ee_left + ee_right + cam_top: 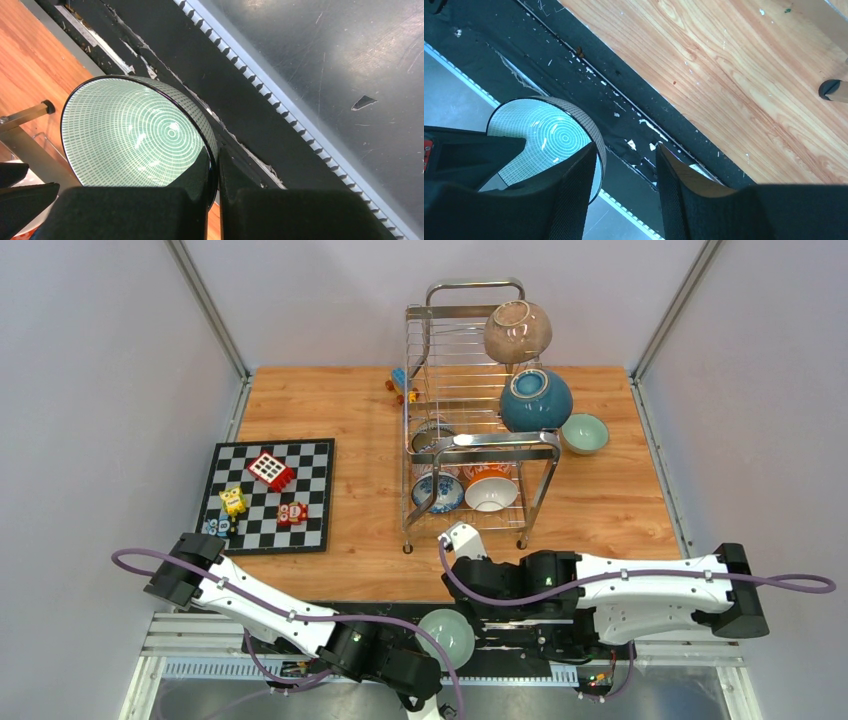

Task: Unload the bowls from the dish rack
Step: Pick up the bowl from the dish rack.

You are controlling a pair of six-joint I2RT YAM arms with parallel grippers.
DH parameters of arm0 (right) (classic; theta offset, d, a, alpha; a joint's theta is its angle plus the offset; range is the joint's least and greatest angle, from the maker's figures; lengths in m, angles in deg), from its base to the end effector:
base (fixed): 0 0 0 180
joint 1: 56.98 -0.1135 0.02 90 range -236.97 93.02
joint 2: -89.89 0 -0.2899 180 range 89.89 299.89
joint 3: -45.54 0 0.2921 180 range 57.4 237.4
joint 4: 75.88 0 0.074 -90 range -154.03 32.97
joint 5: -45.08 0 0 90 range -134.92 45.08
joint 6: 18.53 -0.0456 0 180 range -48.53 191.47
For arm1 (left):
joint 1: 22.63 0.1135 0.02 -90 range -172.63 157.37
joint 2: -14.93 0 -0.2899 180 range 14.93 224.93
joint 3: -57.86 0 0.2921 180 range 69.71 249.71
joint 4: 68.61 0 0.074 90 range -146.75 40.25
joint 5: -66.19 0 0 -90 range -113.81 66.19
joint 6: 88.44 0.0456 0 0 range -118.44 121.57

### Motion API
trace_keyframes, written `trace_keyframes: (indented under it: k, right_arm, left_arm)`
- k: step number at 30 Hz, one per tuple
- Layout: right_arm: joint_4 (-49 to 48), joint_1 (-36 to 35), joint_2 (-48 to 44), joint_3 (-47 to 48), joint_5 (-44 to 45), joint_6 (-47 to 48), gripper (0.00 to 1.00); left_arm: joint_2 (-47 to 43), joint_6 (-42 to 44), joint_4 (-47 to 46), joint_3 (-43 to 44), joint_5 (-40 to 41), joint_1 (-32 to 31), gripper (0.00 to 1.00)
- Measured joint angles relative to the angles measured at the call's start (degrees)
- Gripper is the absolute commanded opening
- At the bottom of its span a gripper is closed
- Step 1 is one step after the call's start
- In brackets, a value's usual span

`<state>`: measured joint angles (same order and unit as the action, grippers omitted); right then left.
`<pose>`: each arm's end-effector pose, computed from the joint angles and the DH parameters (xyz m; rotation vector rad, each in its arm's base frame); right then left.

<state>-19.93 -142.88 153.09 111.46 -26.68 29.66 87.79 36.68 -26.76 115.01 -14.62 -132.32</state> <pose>0.0322 0.2496 0.2922 -0.8219 2.3882 0.5741 -0.0873 -0.2657 0.2110 2.4427 0.8380 -0.2899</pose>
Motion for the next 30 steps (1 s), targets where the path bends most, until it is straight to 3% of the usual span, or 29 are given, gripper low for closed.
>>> trace_keyframes:
  k: [14, 30]
  right_arm:
    - [-0.2, -3.65, 2.1, -0.39, -1.81, -1.25, 0.4]
    - [-1.11, -3.98, 5.11, -1.51, -2.89, -2.34, 0.18]
  left_arm:
    - [0.0, -1.03, -0.92, 0.0, 0.09, 0.0, 0.0]
    - [0.0, -1.75, -1.57, 0.0, 0.2, 0.0, 0.0]
